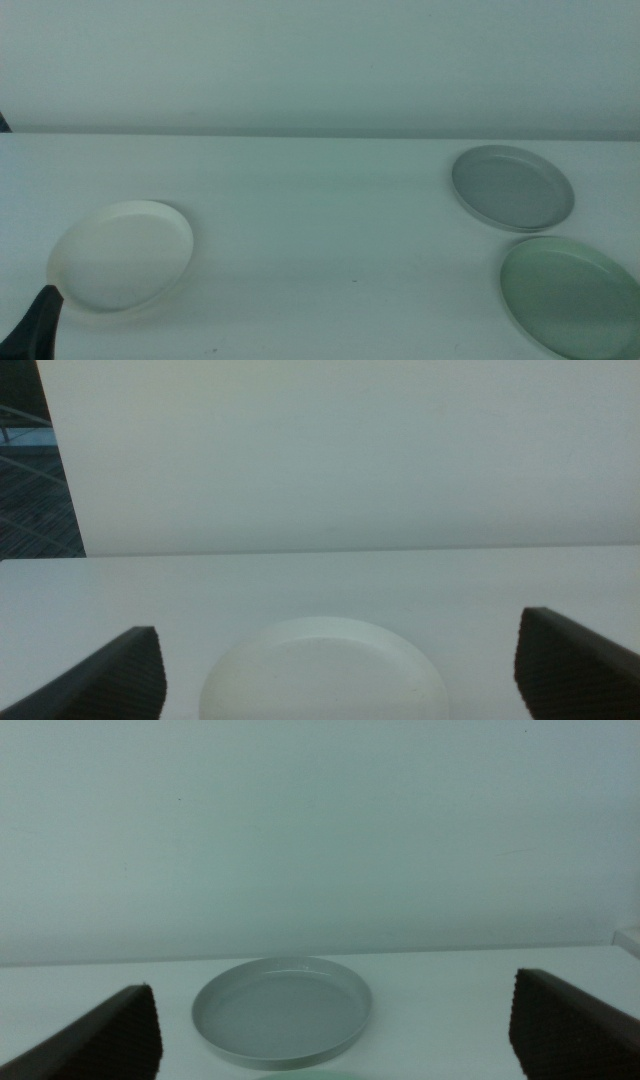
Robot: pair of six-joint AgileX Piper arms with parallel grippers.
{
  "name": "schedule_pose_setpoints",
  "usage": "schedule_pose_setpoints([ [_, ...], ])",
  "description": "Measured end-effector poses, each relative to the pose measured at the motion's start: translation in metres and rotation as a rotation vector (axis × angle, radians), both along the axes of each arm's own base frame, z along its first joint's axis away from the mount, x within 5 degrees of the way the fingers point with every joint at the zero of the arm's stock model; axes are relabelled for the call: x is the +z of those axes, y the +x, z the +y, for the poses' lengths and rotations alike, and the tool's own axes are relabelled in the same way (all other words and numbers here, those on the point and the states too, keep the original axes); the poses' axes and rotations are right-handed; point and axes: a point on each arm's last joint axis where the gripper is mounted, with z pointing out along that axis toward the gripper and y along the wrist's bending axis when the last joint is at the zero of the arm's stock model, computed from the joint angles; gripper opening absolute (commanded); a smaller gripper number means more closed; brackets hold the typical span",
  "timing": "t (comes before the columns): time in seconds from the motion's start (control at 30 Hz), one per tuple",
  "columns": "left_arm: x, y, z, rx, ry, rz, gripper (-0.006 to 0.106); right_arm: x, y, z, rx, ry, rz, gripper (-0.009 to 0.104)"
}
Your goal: Stack the three bowls on top of each other.
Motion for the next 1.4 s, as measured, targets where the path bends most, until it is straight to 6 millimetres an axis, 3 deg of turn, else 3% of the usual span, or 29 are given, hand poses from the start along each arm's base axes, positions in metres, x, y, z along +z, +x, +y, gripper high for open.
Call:
schedule_pose_setpoints([
  [0.2, 0.000, 0.000, 0.000, 0.000, 0.000, 0.000, 0.094, 0.008, 0.011, 0.000, 0.001, 0.116, 0.118, 0.093],
  [0.4, 0.000, 0.000, 0.000, 0.000, 0.000, -0.002, 0.094, 0.059, 0.042, 0.001, -0.002, 0.153, 0.571, 0.093],
  [0.57, 0.000, 0.000, 0.000, 0.000, 0.000, -0.002, 0.094, 0.069, 0.073, 0.000, -0.007, 0.172, 0.872, 0.093],
  [0.93, 0.000, 0.000, 0.000, 0.000, 0.000, -0.002, 0.094, 0.034, 0.123, -0.002, -0.025, 0.193, 1.145, 0.093],
  [1.17, 0.000, 0.000, 0.000, 0.000, 0.000, -0.002, 0.094, 0.022, 0.177, -0.007, -0.042, 0.165, 1.329, 0.093],
  [1.3, 0.000, 0.000, 0.000, 0.000, 0.000, -0.002, 0.094, 0.003, 0.195, -0.018, -0.080, 0.193, 1.427, 0.087],
  [1.4, 0.000, 0.000, 0.000, 0.000, 0.000, -0.002, 0.094, -0.009, 0.198, -0.033, -0.129, 0.234, 1.478, 0.082],
])
